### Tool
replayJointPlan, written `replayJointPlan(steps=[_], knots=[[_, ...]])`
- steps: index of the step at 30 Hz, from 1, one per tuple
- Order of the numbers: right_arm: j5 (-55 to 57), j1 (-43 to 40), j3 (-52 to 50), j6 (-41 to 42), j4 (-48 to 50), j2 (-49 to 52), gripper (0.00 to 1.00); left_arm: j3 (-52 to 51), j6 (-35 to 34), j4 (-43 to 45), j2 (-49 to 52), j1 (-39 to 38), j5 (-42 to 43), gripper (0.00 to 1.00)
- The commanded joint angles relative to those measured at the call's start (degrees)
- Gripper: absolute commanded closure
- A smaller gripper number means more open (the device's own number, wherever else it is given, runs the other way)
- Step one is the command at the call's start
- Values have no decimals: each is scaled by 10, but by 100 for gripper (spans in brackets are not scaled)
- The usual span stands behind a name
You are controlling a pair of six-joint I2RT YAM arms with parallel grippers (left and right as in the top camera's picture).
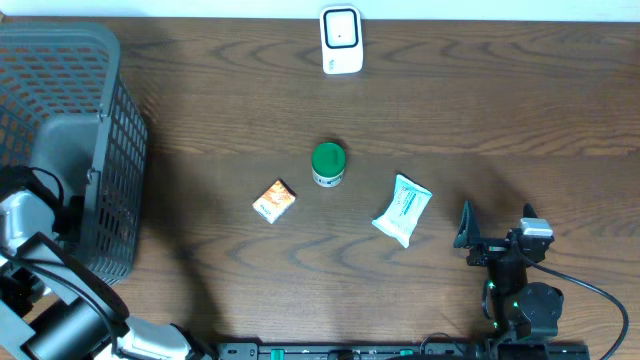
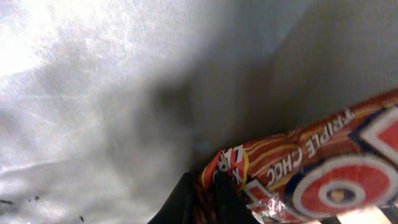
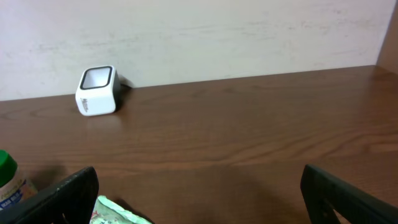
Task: Scan the item barcode
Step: 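Lift the Top bar out of the basket with the left gripper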
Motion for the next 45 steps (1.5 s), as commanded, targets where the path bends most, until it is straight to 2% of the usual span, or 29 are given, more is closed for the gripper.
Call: replayJointPlan(steps=[1, 11, 26, 29, 32, 42, 45], knots=[[-3, 4, -1, -6, -2, -2, 1, 35, 4, -5, -45, 17, 46, 93], [-3, 4, -1, -6, -2, -2, 1, 110, 3, -5, -256, 49, 45, 93], [-3, 4, -1, -6, -2, -2, 1, 111, 34, 50, -509, 32, 101, 93], [-3, 4, -1, -6, -2, -2, 1, 111, 34, 50, -546, -9, 158, 93], [-3, 4, -1, -6, -2, -2, 1, 111, 64, 39, -562, -64, 154, 93], [-3, 4, -1, -6, -2, -2, 1, 111, 101, 17, -561, -272, -59, 93], [-3, 4, -1, -6, -2, -2, 1, 111, 113, 15, -551, -355, -134, 93]])
